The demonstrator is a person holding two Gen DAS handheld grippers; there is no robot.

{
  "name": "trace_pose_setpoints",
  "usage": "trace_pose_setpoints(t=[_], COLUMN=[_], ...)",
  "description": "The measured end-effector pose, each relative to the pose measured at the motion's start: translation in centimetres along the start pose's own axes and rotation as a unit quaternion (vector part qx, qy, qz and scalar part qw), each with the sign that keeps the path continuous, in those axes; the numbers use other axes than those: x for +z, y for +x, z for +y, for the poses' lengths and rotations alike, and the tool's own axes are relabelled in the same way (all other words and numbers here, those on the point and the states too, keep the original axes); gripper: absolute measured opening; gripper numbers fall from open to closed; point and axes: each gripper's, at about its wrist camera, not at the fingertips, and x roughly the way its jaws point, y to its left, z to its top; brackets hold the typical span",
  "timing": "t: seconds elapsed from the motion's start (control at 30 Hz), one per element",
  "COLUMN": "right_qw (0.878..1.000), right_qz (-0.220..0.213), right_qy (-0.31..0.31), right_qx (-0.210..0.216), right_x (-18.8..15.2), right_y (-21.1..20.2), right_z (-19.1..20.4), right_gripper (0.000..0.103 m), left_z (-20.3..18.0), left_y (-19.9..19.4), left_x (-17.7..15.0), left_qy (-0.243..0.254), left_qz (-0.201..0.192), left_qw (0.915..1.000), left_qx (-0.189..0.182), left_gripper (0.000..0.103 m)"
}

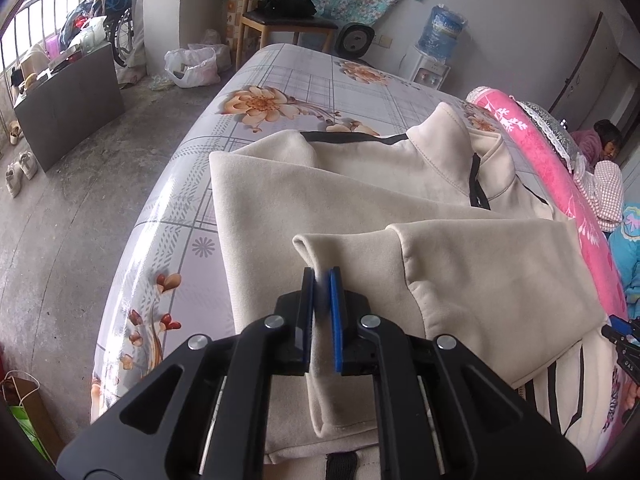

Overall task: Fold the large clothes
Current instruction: 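Grasp the sleeve cuff with the left gripper and straighten it on the body, then release the sleeve and move both grippers to the jacket hem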

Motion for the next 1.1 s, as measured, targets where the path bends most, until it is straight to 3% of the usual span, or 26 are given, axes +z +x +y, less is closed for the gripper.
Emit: trace_pose_setpoints(t=[0.03,0.07,0.23,0.37,0.43,0.5,0.6,0.7,0.83,0.9,0.97,1.03,1.1], right_qw=[1.0,1.0,0.987,0.977,0.977,0.973,0.977,0.981,0.985,0.987,0.987,0.983,0.982], right_qz=[-0.008,-0.018,-0.079,-0.106,-0.105,-0.094,-0.053,-0.007,-0.023,-0.022,-0.039,-0.047,-0.043], right_qy=[0.004,0.009,0.078,0.098,0.097,0.097,0.109,0.126,0.125,0.133,0.132,0.134,0.136], right_qx=[0.01,0.024,0.115,0.159,0.159,0.185,0.178,0.144,0.116,0.082,0.087,0.116,0.127], right_x=[-0.2,-0.4,0.8,4.7,6.9,8.7,10.5,11.0,11.7,11.6,10.7,9.4,7.8], right_y=[-0.9,-1.9,-5.9,-5.0,-3.1,-0.4,4.5,8.8,9.0,8.2,6.2,4.1,3.0], right_z=[-0.2,-0.5,-1.9,-0.5,1.0,2.2,3.1,2.9,2.9,2.7,2.6,2.6,3.1], right_gripper=[0.046,0.049,0.057,0.057,0.057,0.057,0.057,0.057,0.055,0.055,0.055,0.056,0.06], left_z=[0.2,0.4,0.5,-2.1,-4.1,-5.8,-6.8,-6.6,-6.7,-7.1,-7.9,-8.6,-8.8], left_y=[-0.5,-1.0,-4.4,-3.8,-2.2,-0.1,3.1,3.9,4.3,3.5,1.6,-0.2,-0.9], left_x=[0.1,0.2,1.2,2.1,2.0,1.4,0.5,0.6,0.9,0.8,0.3,-0.6,-1.9], left_qy=[-0.003,-0.005,-0.008,0.004,0.019,0.037,0.052,0.047,0.055,0.066,0.096,0.124,0.139], left_qz=[-0.006,-0.013,-0.063,-0.037,-0.006,0.025,0.059,0.057,0.048,0.041,0.029,0.029,0.043], left_qw=[1.0,0.9999,0.9977,0.9961,0.9938,0.9926,0.995,0.9957,0.9964,0.9965,0.9944,0.9906,0.9887], left_qx=[-0.003,-0.005,-0.024,-0.08,-0.109,-0.113,-0.061,-0.057,-0.044,-0.03,-0.033,-0.049,-0.037], left_gripper=[0.012,0.013,0.019,0.02,0.029,0.031,0.03,0.028,0.028,0.029,0.033,0.056,0.063])
